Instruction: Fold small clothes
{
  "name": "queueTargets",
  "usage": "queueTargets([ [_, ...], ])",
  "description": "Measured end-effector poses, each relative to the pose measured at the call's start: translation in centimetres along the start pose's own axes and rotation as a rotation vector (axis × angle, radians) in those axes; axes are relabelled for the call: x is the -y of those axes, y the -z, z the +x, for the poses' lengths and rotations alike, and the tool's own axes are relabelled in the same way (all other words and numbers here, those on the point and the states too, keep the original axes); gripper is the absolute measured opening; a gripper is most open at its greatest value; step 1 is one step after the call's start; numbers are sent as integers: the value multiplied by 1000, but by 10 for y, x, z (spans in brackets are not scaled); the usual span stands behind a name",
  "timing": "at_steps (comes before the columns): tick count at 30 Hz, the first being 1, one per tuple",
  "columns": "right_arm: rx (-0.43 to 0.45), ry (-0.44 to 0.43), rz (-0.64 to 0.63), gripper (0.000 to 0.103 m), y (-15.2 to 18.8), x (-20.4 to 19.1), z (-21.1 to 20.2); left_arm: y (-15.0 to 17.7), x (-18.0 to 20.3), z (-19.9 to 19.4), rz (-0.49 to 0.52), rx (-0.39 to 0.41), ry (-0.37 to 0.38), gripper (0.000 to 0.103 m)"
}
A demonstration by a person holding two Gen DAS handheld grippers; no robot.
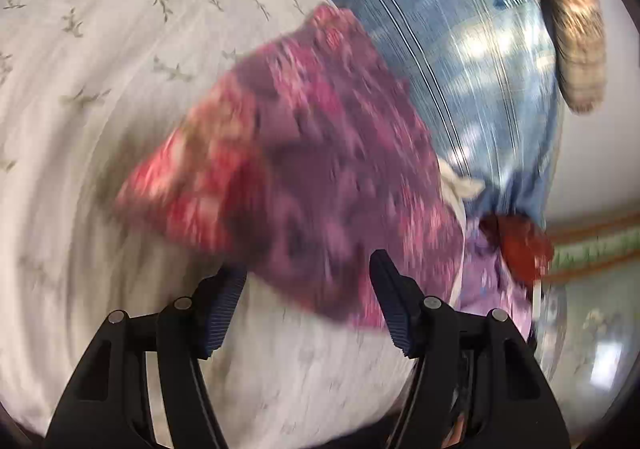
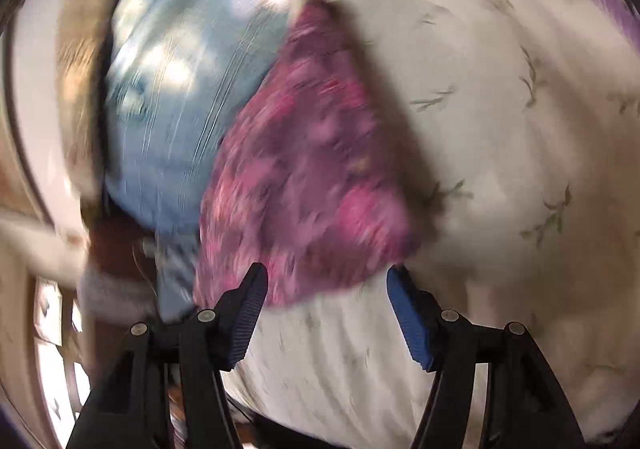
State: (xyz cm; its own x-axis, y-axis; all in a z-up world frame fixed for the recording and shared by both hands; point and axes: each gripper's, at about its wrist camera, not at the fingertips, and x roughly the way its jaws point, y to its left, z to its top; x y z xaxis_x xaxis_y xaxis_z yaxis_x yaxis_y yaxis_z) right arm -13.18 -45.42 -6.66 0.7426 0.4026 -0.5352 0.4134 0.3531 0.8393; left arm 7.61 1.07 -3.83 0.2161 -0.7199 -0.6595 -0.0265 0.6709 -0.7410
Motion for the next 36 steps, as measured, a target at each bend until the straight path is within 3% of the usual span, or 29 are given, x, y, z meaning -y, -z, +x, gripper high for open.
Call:
queueTargets([
  [1,16,-6,4,42,-5,-3,4,-6,2,5,-10,9,1,57],
  [2,11,7,-21,19,-10,-10,8,-14,8,9,-9,18,-15,26],
  [3,0,-2,-56,8,-16,-21,10,-19,12,9,-9,8,-11,9],
  [5,45,-56,-121,8,-23,-47,-6,-19,21,-3,-4,38,2,7],
  [8,111,-60,-241,8,-23,-75,-46,-1,33,-44,54,115,33,5],
  [10,91,-40,-230,8,-20,-61,-62,14,27,-61,58,124,46,4],
  [13,13,116,-190,8,-3,-12,-59,31,-3,-62,33,122,-58,4],
  [15,-37,203,-137,8,5,20,-46,32,-38,-50,-44,61,-107,4],
  [16,-28,187,-109,5,6,27,-49,33,-48,-49,-79,38,-83,4],
  [17,-14,170,-95,12,6,27,-52,34,-55,-52,-101,32,-62,4],
  [20,67,185,-149,13,-2,9,-77,27,-40,-81,-13,105,-67,5],
  [21,109,201,-179,21,-8,-3,-86,21,-30,-91,30,132,-62,10],
  [22,155,207,-204,38,-17,-14,-95,15,-22,-97,61,144,-56,16],
  [23,186,207,-218,47,-26,-25,-99,6,-13,-100,89,152,-57,40],
  [24,212,207,-232,64,-38,-35,-100,-5,-3,-99,111,156,-73,71],
  [25,219,203,-243,71,-50,-42,-97,-14,4,-94,125,158,-92,81],
  [29,201,202,-284,71,-100,-75,-50,-74,31,-48,161,115,-169,83],
  [34,156,353,-293,70,-156,-88,38,-135,53,25,137,59,-252,83],
  [35,148,359,-297,68,-160,-86,50,-144,54,41,121,40,-254,83],
  [36,121,350,-312,46,-164,-87,63,-150,55,58,121,2,-250,78],
])
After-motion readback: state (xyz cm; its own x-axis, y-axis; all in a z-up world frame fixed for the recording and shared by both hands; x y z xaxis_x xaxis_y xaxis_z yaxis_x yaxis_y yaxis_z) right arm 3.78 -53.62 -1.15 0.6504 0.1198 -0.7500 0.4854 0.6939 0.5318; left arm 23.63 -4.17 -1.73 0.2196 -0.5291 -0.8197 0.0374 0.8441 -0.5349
